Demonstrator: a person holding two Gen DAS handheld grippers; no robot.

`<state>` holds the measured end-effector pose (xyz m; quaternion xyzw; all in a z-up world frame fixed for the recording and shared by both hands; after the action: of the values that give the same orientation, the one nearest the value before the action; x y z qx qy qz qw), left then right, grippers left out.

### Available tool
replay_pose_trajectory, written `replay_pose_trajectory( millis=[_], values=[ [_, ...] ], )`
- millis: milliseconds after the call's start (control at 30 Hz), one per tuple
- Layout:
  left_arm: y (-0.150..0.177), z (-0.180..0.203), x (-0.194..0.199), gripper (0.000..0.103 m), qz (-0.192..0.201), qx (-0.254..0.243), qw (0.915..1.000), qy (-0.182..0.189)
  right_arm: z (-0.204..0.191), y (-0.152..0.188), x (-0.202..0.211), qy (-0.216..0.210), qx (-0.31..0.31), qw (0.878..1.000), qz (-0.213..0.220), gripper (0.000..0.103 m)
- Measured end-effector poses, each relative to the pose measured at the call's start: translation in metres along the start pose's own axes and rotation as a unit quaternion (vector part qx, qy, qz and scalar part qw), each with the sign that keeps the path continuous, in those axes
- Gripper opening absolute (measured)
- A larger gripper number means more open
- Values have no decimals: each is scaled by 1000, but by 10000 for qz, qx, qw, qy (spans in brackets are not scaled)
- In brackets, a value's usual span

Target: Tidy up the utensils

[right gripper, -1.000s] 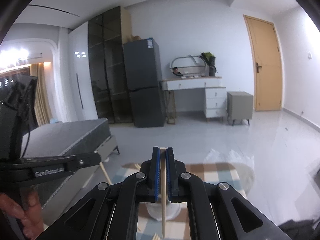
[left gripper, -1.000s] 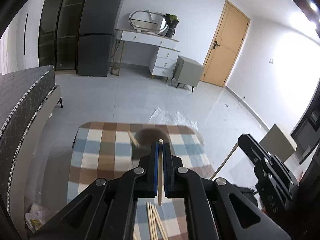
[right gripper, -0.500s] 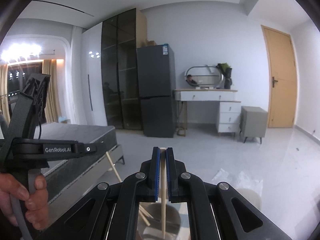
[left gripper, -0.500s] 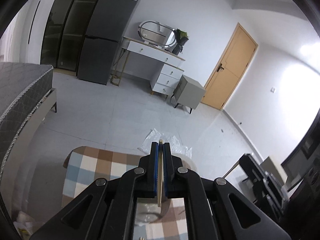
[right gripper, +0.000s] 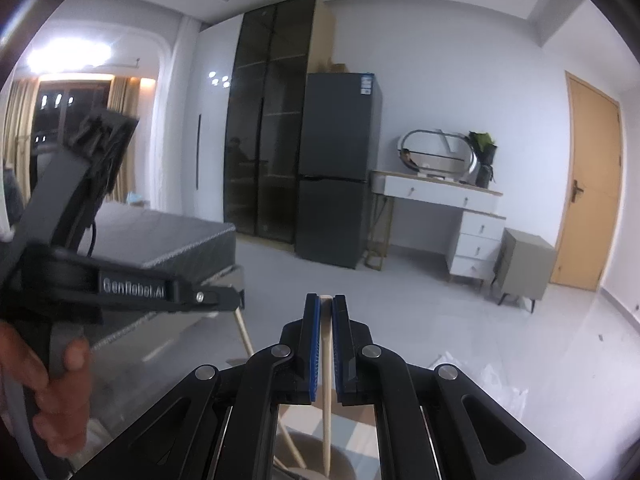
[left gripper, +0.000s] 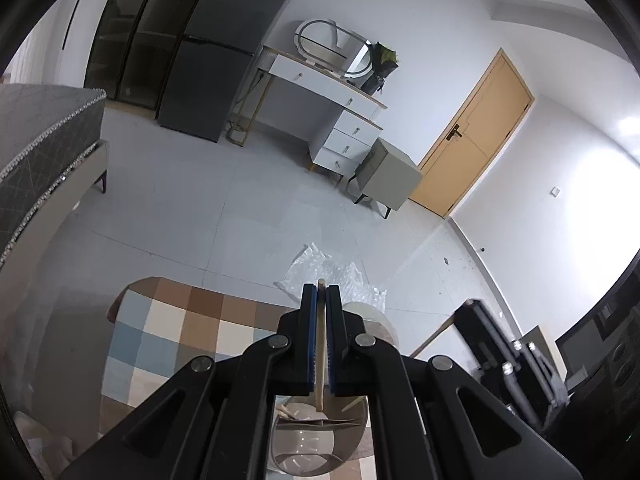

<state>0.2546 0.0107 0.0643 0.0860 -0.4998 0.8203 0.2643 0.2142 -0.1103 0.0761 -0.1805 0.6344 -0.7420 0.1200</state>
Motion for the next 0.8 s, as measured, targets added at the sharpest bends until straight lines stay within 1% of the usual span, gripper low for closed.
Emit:
replay_pose_trajectory(
  millis=[200,400,433,467,500,533,600,633,667,733,800],
  values=[
    [10,5,-3,0,-111,-142,9998,121,1,24,-5,-134,30,9996,-247,5],
    [10,2,-15,0,-609,-77,9975,341,13,41,-4,-379,-387,9966,-622,6],
    [9,1,-16,0,-743,-61,9967,318,15,41,-5,-410,-457,9960,-657,7],
    [8,2,-17,0,-812,-47,9962,320,18,42,-3,-456,-584,9948,-697,12],
    [7,4,-15,4,-846,-84,9959,296,20,42,1,-431,-661,9944,-707,18],
    [7,6,-13,10,-865,-166,9959,224,22,41,5,-409,-718,9942,-692,22],
    [7,7,-8,46,-819,-239,9963,123,27,38,14,-352,-830,9937,-662,30],
    [5,8,0,51,-709,-229,9972,31,30,36,18,-303,-875,9936,-647,32],
    [4,7,6,53,-623,-220,9978,-74,33,34,23,-272,-934,9933,-621,35],
    [4,4,13,53,-602,-232,9977,-188,37,30,34,-202,-1026,9928,-586,42],
    [4,6,24,54,-605,-258,9974,-293,39,25,44,-152,-1127,9921,-531,45]
  ],
)
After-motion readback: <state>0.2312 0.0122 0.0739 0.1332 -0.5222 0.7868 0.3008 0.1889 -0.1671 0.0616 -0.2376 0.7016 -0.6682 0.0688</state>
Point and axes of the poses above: each gripper's, at about its wrist camera, not at the fingertips, and x roughly against the way its jaws point, z to its right, y to its underside, the point moved 1 cm from there along -x, roughly the way its jaws point, and after that the axes turned 12 degrees about z, right-handed, at the moved point
